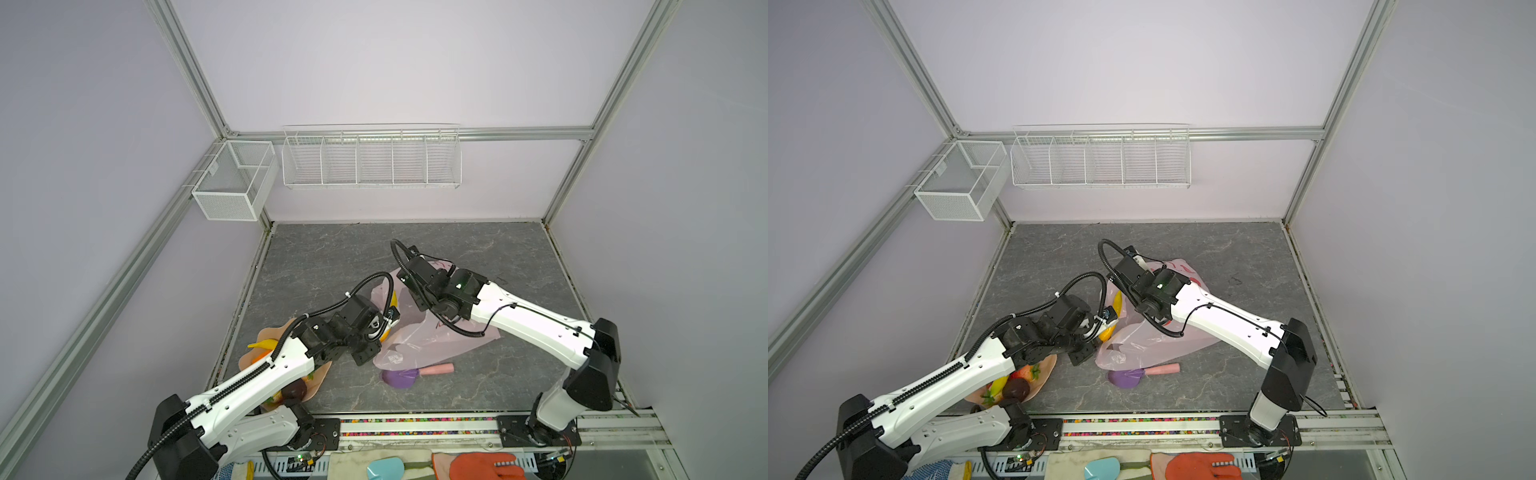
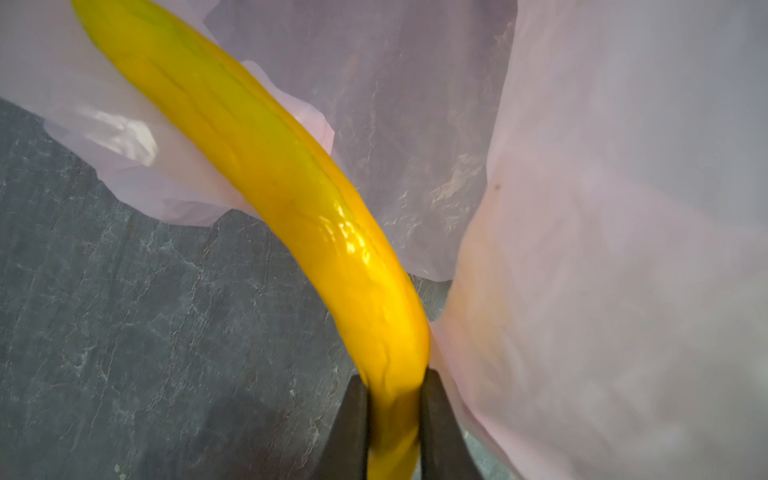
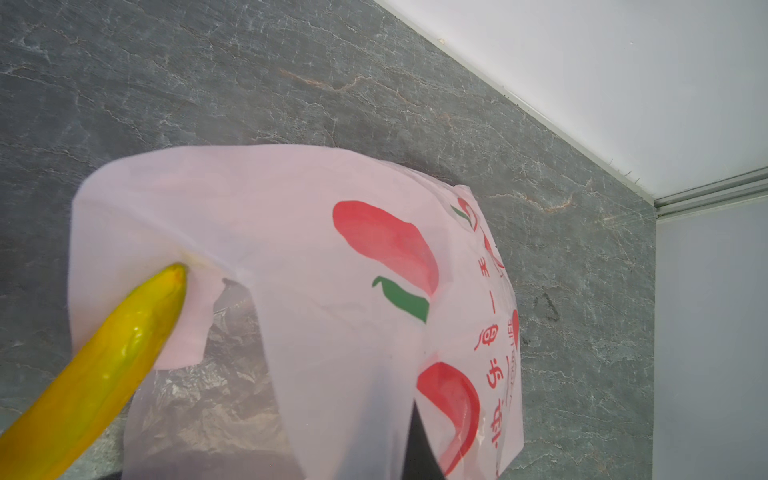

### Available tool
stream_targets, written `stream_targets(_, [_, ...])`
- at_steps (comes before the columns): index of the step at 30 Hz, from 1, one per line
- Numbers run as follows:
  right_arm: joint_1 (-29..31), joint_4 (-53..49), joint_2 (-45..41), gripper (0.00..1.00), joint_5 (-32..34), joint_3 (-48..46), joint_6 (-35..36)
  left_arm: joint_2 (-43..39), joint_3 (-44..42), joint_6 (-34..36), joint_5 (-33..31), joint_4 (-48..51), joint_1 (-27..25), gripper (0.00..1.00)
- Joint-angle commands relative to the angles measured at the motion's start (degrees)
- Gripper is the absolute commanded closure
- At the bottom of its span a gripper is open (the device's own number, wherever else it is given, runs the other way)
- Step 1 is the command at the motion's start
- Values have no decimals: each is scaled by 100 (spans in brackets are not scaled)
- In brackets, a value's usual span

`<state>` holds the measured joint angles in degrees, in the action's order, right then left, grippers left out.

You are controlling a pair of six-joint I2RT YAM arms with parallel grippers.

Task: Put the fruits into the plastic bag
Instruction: 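Carry the banana with the left gripper into the bag's opening, then push the banana down into the bag and open the left gripper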

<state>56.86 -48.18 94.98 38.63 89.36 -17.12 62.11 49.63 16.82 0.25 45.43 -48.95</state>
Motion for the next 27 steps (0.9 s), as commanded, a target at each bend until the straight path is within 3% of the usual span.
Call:
stream_targets(1, [-26,-43,-183,94,-92,38,-95,173,282,195,417,-227,-27,100])
stream_targets(13, [-51,-73,-225,94,-158,66,-156,436,331,179,807,-365,-422,100])
stream_targets(21, [-95,-125,-280,94,-373,17,-484,487,4,-1038,582,-1349,-442,100])
stream_targets(27, [-142,-37,-378,94,-670,-75,-855,651,-231,-1530,901,-2224,-441,100])
